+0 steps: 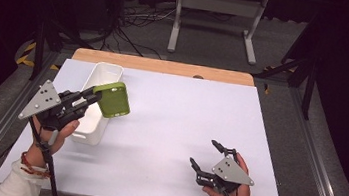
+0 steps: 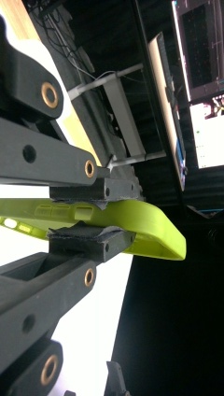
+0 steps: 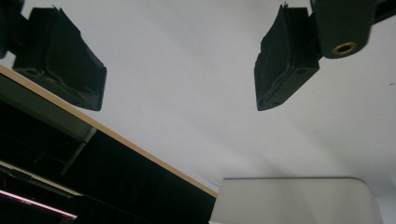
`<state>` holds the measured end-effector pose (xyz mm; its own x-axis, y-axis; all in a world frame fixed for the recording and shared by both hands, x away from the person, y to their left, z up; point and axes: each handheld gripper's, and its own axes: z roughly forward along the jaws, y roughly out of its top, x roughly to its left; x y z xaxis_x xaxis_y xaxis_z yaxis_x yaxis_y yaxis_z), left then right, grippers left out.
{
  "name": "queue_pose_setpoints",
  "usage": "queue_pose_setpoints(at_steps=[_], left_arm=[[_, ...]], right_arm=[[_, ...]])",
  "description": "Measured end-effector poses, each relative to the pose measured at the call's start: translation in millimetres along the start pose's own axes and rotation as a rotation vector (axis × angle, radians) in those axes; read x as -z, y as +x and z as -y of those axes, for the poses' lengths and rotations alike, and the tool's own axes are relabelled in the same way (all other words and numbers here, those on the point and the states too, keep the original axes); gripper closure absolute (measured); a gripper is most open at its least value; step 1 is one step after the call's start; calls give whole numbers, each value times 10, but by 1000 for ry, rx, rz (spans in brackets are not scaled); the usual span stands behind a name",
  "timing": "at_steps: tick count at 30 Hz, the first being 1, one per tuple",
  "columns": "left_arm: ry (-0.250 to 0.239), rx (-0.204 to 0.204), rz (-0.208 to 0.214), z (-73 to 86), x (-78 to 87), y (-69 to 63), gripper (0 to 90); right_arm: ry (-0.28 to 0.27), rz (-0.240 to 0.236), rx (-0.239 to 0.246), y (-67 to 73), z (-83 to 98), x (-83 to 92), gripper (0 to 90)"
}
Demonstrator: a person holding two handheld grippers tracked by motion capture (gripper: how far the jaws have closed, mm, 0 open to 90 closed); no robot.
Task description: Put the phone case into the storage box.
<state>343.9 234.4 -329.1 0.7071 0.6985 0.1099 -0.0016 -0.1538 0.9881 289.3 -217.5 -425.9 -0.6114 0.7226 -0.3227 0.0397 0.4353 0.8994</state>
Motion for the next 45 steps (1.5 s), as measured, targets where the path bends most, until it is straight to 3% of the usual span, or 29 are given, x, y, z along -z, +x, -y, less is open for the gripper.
queue_pose_setpoints(at_steps=[21, 28, 33, 45], left_arm=[[-4, 17, -33, 30, 65, 166, 787], [-13, 2, -36, 13, 75, 224, 787], [-25, -16, -31, 8, 84, 340, 787], [-2, -2, -66, 5, 48, 513, 787]], right_arm=[[10, -4, -4, -1, 10, -31, 182], [10, -3, -5, -9, 12, -30, 182], [13, -9, -7, -6, 21, -43, 182], [22, -16, -12, -3, 33, -65, 182]])
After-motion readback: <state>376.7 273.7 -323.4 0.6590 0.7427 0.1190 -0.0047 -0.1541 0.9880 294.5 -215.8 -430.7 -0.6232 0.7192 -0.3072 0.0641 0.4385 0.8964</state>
